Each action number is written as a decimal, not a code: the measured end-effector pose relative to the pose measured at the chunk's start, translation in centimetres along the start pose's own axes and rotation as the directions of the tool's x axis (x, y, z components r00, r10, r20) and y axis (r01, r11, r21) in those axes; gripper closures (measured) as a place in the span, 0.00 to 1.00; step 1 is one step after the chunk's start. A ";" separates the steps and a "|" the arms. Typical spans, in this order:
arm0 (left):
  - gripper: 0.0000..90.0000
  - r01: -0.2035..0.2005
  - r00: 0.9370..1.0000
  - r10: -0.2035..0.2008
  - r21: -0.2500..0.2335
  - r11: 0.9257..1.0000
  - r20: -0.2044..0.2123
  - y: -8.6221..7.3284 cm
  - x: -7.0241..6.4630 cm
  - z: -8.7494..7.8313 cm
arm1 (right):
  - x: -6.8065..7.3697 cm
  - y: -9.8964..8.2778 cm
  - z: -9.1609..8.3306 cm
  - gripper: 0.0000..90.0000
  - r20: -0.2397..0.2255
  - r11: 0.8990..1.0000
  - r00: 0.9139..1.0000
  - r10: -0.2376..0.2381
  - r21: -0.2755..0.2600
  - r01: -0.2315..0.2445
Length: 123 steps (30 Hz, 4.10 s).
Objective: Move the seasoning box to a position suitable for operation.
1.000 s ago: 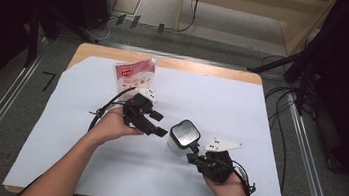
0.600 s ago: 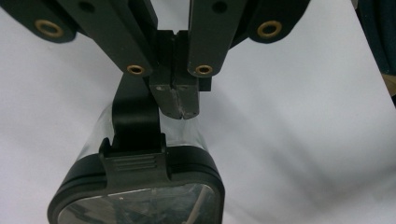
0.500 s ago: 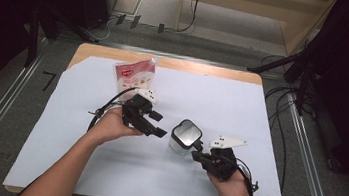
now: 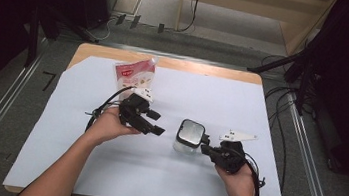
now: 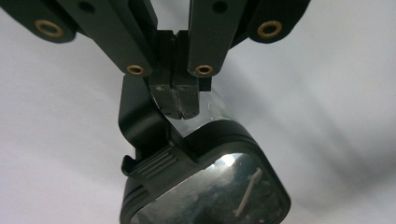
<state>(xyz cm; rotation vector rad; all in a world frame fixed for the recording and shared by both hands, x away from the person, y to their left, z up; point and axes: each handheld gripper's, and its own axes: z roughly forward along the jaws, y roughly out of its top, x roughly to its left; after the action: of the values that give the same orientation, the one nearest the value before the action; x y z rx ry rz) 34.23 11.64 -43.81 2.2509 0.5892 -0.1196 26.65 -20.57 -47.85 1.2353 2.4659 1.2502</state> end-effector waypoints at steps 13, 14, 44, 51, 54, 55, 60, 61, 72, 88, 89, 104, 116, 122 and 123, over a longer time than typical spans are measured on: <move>0.40 -0.003 1.000 0.003 -0.024 1.000 -0.014 -0.3 -0.1 -0.5 | -1.6 0.4 0.1 1.00 0.020 0.999 0.999 0.038 -0.002 -0.038; 0.40 -0.005 1.000 0.005 -0.023 1.000 -0.013 -0.3 -0.2 -0.4 | -1.6 0.5 0.1 1.00 0.020 0.999 0.999 0.040 -0.001 -0.040; 0.31 -0.069 0.994 0.070 -0.009 0.998 0.082 2.1 -0.7 2.9 | -3.6 1.5 -0.9 1.00 0.062 0.998 0.996 0.062 -0.016 -0.061; 0.16 -0.071 0.989 0.070 0.009 0.997 0.127 3.0 -0.6 4.1 | -3.7 1.4 -0.9 1.00 0.061 0.998 0.996 0.068 -0.013 -0.067; 0.15 -0.080 0.989 0.077 0.016 0.997 0.126 3.3 -0.5 4.7 | -3.8 1.4 -0.8 1.00 0.063 0.997 0.995 0.073 -0.011 -0.072; 0.15 -0.076 0.989 0.074 0.014 0.997 0.126 3.3 -0.4 4.9 | -3.8 1.4 -0.7 1.00 0.062 0.997 0.995 0.075 -0.010 -0.074; 0.12 -0.075 0.990 0.070 0.038 0.996 0.119 3.3 -0.6 5.9 | -4.1 1.3 -0.4 1.00 0.057 0.996 0.995 0.084 0.000 -0.084; 0.12 -0.080 0.990 0.075 0.036 0.996 0.123 3.3 -0.6 6.0 | -4.1 1.3 -0.4 1.00 0.058 0.997 0.995 0.081 0.000 -0.081; 0.12 -0.099 0.989 0.094 0.035 0.994 0.118 3.2 -1.3 8.0 | -3.9 1.2 -0.5 1.00 0.063 0.996 0.994 0.090 0.000 -0.090; 0.12 -0.138 0.989 0.136 0.055 0.989 0.054 3.4 -1.9 9.1 | -3.9 1.1 -0.5 1.00 0.065 0.996 0.993 0.094 -0.006 -0.094; 0.12 -0.136 0.990 0.134 0.053 0.989 0.048 3.4 -1.9 9.1 | -3.9 1.1 -0.5 1.00 0.065 0.996 0.993 0.094 -0.006 -0.094; 0.17 -0.244 0.970 0.245 0.065 0.968 0.002 3.8 -2.7 8.2 | -3.8 1.0 -0.4 1.00 0.068 0.995 0.993 0.095 0.003 -0.095; 0.18 -0.267 0.964 0.267 0.086 0.960 0.008 4.2 -2.8 7.9 | -3.9 1.0 -0.4 1.00 0.065 0.995 0.993 0.099 0.004 -0.099; 0.18 -0.268 0.963 0.267 0.091 0.959 0.014 4.3 -2.8 7.9 | -3.9 1.0 -0.4 1.00 0.065 0.995 0.993 0.101 0.006 -0.101; 0.18 -0.268 0.964 0.267 0.091 0.959 0.018 4.4 -2.7 7.9 | -3.9 1.0 -0.4 1.00 0.064 0.995 0.993 0.103 0.006 -0.103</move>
<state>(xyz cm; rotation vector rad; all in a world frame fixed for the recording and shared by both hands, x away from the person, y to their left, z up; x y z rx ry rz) 34.53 2.38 -45.50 2.3966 0.2758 -0.0170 29.65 -23.24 -47.80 1.3989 2.3940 1.2036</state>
